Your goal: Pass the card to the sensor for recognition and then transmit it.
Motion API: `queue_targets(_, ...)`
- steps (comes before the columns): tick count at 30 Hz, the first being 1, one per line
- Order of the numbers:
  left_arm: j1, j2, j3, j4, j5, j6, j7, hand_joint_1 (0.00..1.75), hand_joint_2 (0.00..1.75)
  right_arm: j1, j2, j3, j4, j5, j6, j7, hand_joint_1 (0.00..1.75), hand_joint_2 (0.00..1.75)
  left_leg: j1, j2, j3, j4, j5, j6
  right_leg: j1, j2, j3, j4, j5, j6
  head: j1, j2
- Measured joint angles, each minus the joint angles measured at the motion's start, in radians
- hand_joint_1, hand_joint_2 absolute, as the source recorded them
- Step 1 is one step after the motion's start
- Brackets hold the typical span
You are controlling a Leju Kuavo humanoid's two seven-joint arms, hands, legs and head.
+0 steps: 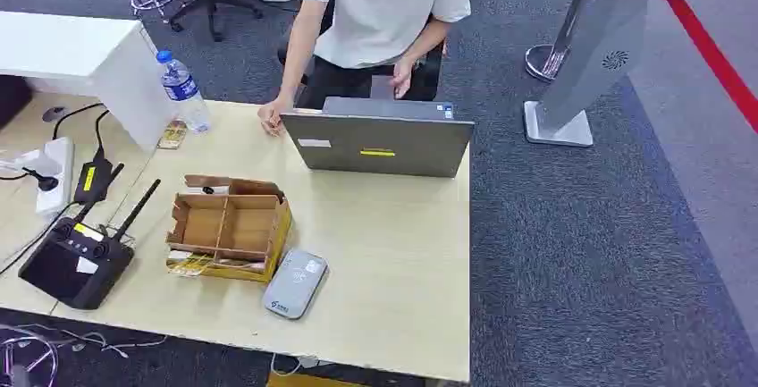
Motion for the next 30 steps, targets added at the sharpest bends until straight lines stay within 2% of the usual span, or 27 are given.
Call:
queue_targets(7, -0.023, -0.025, -0.126, -0.237, -0.046, 0.048, -0.037, 0.0, 1.75, 0.0, 0.0, 0.005, 0.0, 0.019, 0.0, 0.009, 0.0, 1.75, 0.0, 0.0, 0.0, 0.0, 0.002, 0.0, 0.0, 0.0, 0.0, 0.0, 0.002, 0.0, 0.0, 0.0)
queue_targets(15, -0.092, -0.007, -0.294, -0.391, -0.206, 0.157, -0.06, 0.0, 1.75, -0.004, 0.0, 0.014, 0.0, 0.052, 0.003, 0.02, 0.0, 1.75, 0.0, 0.0, -0.002, 0.0, 0.005, -0.001, 0.0, 0.0, -0.002, 0.0, 0.005, 0.001, 0.0, 0.0)
queue_targets(22, -0.186, 0.031, -0.451, -0.428, -0.39, 0.241, -0.033, 0.0, 1.75, -0.008, 0.0, 0.024, 0.0, 0.072, 0.008, 0.03, 0.0, 1.75, 0.0, 0.001, -0.003, 0.0, 0.008, -0.001, 0.0, 0.002, -0.004, 0.0, 0.008, 0.0, 0.0, 0.0)
queue_targets(30, -0.3, 0.065, -0.603, -0.417, -0.597, 0.286, 0.033, 0.0, 1.75, -0.014, 0.0, 0.025, 0.0, 0.09, 0.016, 0.04, 0.0, 1.75, 0.0, 0.002, -0.004, 0.0, 0.01, -0.001, 0.0, 0.003, -0.006, 0.0, 0.011, 0.0, 0.0, 0.0)
